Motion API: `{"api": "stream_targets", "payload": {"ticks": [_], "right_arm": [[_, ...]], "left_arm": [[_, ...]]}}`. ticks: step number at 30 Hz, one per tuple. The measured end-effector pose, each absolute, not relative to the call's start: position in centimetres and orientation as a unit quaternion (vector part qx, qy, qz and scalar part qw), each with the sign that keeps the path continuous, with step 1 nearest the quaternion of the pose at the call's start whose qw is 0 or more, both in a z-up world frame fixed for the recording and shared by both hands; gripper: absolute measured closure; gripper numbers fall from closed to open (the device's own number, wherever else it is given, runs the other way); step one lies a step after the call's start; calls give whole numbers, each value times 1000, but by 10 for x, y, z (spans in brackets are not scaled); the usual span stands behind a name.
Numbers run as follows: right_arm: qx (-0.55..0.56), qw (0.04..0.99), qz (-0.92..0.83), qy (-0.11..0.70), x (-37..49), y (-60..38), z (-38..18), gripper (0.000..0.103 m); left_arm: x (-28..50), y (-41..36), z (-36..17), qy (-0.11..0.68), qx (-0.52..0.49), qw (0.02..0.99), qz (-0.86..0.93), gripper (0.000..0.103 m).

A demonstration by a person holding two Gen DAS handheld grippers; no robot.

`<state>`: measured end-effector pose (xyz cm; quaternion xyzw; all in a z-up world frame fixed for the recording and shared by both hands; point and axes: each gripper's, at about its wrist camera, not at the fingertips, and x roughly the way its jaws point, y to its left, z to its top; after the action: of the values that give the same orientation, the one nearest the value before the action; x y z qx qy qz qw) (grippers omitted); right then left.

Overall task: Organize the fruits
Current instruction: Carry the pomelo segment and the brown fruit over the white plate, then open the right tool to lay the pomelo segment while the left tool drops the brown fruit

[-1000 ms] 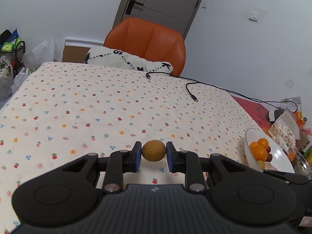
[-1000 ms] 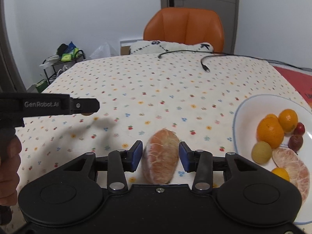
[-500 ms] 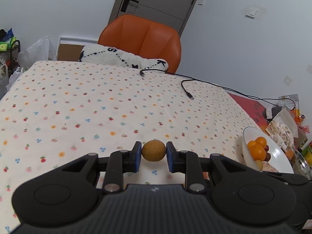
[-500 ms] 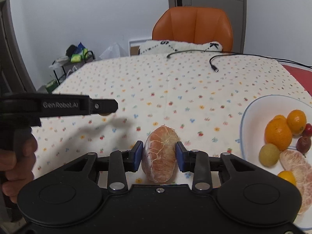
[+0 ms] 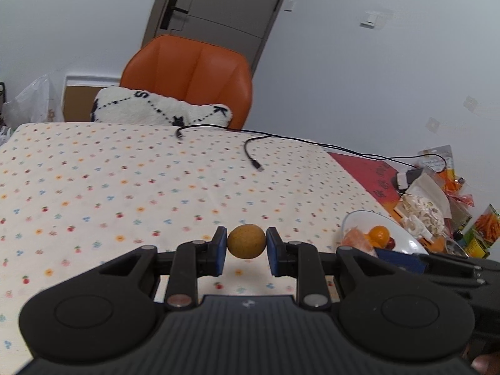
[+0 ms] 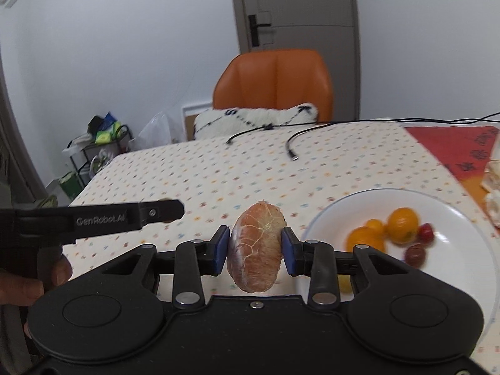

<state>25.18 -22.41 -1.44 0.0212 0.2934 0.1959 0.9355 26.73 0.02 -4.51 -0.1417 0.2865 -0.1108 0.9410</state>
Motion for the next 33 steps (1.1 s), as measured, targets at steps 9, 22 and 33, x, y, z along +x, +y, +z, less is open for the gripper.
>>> {"api": "stream_targets", "payload": {"ticks": [9, 22, 33], "right_arm": [[42, 946, 153, 282, 253, -263, -11, 69], [55, 957, 91, 271, 247, -319, -9, 69], [52, 959, 43, 275, 248, -348, -14, 69]], "left_arm": [[272, -31, -36, 281, -127, 940, -143, 78], [276, -75, -29, 276, -100, 937, -188, 78], [275, -103, -32, 288, -97, 925, -229, 78]]}}
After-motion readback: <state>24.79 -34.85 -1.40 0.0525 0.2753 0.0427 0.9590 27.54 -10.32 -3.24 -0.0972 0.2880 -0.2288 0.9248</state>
